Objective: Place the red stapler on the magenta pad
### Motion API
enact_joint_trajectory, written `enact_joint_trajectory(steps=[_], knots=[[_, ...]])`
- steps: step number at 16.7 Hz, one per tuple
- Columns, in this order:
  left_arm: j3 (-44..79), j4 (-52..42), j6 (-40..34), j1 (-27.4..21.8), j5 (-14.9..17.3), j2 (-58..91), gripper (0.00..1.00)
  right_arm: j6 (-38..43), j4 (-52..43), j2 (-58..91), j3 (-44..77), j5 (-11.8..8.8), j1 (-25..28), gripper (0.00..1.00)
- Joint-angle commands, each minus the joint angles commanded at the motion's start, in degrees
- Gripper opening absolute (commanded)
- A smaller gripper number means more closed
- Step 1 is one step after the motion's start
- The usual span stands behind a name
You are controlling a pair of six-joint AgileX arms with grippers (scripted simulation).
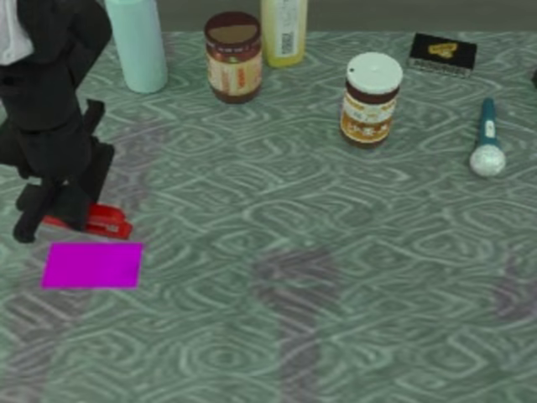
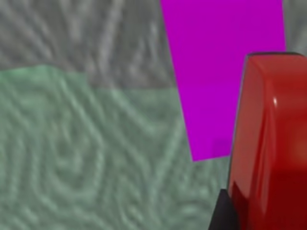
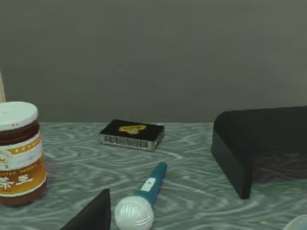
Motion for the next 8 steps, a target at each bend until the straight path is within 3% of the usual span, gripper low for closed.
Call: enact_joint_trajectory(steps=[4, 8], knots=[[0.21, 0.75, -8.22, 4.21, 0.22, -0.8, 0.0, 0.0, 0.0, 0.0, 0.0, 0.0, 0.0, 1.0], [0.22, 0.81, -8.73, 4.49, 0.24, -0.87, 0.0, 0.0, 0.0, 0.0, 0.0, 0.0, 0.0, 1.0]])
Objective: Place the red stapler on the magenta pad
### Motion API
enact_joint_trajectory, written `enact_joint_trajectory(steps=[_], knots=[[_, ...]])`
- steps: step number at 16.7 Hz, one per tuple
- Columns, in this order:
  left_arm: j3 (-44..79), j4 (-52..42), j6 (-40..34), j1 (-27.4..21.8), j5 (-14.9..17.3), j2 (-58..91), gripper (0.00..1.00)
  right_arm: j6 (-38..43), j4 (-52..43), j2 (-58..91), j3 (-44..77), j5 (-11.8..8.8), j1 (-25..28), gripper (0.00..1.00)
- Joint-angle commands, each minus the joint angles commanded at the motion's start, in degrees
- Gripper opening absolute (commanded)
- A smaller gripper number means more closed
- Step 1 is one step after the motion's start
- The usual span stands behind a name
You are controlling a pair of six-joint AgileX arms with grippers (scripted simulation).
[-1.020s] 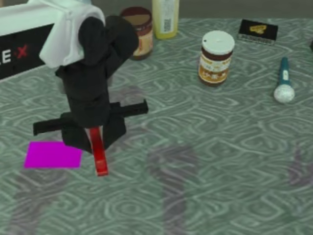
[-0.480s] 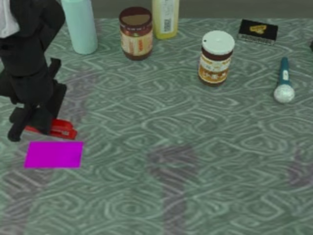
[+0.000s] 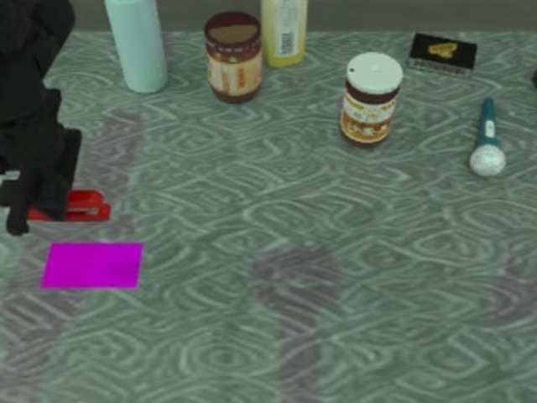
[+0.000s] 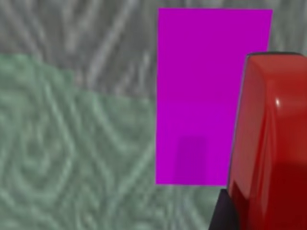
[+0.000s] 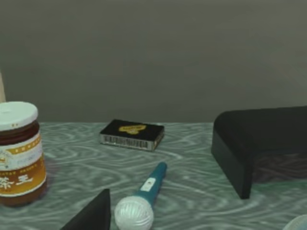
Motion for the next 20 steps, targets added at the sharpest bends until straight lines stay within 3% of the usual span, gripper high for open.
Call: enact_joint_trajectory(steps=[4, 12, 17, 20], knots=[[-1.77, 2.23, 0.14, -0.16, 0.04, 0.79, 0.0, 0.0, 0.0, 0.0, 0.0, 0.0, 0.0, 1.0], [-13.93, 20.71, 0.11, -0.03, 0.0, 6.56, 0.0, 0.0, 0.0, 0.0, 0.0, 0.0, 0.0, 1.0], [-14.72, 21.68, 0.08, -0.03, 0.03, 6.97, 0.0, 0.0, 0.0, 0.0, 0.0, 0.0, 0.0, 1.0], [-14.72, 21.68, 0.08, -0.03, 0.03, 6.97, 0.23, 0.0, 0.0, 0.0, 0.0, 0.0, 0.0, 1.0]])
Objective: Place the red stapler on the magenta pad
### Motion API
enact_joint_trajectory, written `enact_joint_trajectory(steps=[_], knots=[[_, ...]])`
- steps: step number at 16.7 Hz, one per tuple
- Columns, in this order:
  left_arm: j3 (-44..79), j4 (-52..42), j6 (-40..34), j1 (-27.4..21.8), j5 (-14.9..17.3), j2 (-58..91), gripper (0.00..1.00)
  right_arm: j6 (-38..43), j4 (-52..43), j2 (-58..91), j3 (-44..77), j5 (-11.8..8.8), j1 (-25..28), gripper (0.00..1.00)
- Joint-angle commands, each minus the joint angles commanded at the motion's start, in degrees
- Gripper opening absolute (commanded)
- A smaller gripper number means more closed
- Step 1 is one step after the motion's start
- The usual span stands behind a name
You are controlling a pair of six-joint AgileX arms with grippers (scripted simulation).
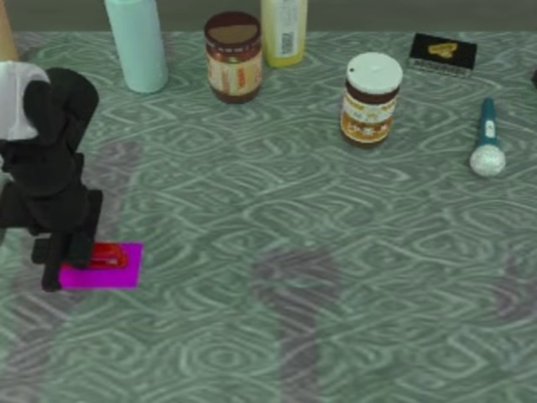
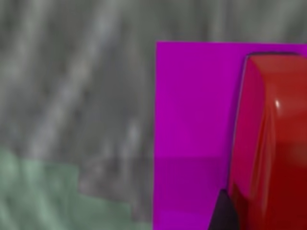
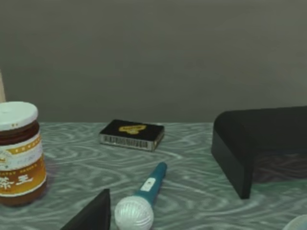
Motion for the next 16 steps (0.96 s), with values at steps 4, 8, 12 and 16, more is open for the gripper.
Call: enact_joint_trajectory(steps=[4, 8, 12, 16], knots=[[0.0, 0.0, 0.0, 0.0, 0.0, 0.0, 0.53, 0.0, 0.0, 0.0, 0.0, 0.0, 0.0, 1.0], [0.0, 0.0, 0.0, 0.0, 0.0, 0.0, 0.83, 0.0, 0.0, 0.0, 0.0, 0.0, 0.0, 1.0], [0.0, 0.0, 0.0, 0.0, 0.0, 0.0, 1.0, 0.0, 0.0, 0.0, 0.0, 0.0, 0.0, 1.0], [0.0, 0.0, 0.0, 0.0, 0.0, 0.0, 1.0, 0.0, 0.0, 0.0, 0.0, 0.0, 0.0, 1.0]])
